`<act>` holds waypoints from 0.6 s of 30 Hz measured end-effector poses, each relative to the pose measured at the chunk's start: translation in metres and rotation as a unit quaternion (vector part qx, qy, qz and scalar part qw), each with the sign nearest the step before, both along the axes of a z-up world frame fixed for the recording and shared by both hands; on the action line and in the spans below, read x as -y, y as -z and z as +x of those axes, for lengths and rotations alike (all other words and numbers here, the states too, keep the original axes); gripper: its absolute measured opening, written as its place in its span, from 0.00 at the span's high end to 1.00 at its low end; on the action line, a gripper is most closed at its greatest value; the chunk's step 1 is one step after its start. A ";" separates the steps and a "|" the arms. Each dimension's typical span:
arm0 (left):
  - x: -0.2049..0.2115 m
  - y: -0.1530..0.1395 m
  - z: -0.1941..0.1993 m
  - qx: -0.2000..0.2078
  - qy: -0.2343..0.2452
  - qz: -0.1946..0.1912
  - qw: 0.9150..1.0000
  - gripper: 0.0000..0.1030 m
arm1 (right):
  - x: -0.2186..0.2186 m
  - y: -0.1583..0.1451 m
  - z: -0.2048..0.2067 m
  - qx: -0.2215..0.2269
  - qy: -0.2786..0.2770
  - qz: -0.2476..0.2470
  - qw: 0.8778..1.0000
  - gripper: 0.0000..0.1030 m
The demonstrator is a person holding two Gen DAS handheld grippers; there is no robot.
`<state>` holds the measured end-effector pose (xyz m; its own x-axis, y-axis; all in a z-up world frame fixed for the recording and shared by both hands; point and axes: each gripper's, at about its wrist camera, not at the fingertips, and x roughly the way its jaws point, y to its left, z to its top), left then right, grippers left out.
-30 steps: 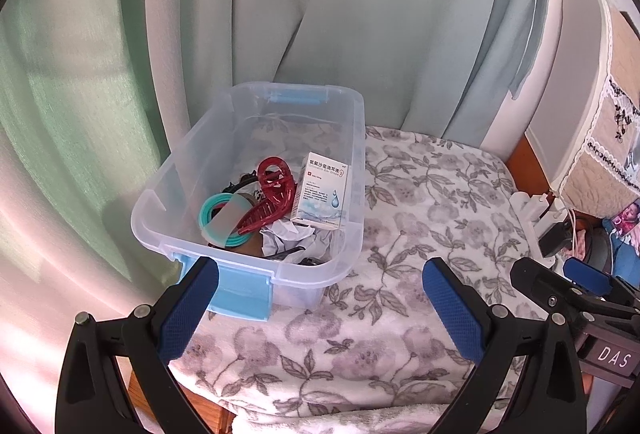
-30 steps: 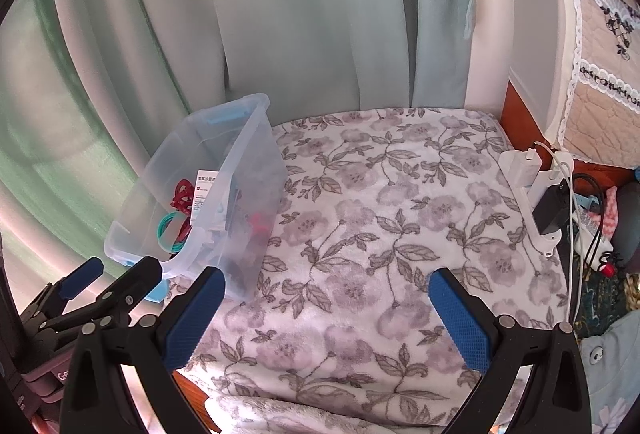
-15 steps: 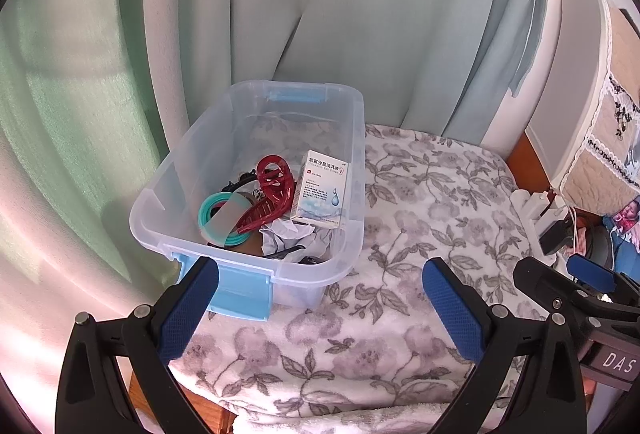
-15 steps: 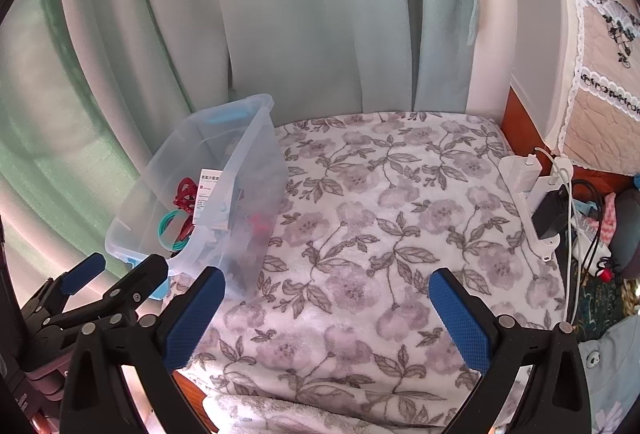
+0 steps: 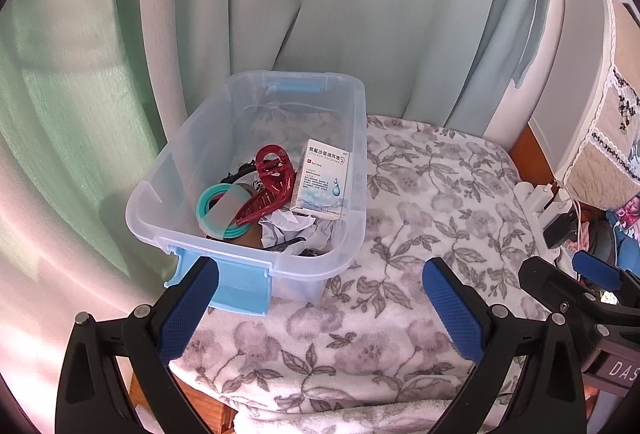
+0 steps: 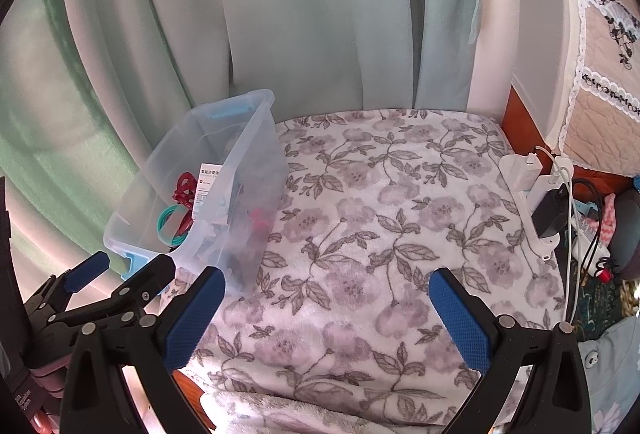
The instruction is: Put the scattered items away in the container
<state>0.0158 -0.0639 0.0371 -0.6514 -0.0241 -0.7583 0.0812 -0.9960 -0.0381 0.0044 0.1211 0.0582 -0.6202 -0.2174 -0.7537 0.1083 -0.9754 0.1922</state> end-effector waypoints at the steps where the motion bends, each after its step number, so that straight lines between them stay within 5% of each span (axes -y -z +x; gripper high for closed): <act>1: 0.000 0.000 0.000 0.001 -0.001 -0.001 1.000 0.01 | 0.000 0.000 0.000 0.000 0.000 0.000 1.000 0.00; 18: 0.002 0.002 -0.003 0.002 0.003 -0.005 1.000 0.01 | 0.001 0.000 0.001 0.002 0.003 -0.001 1.000 0.00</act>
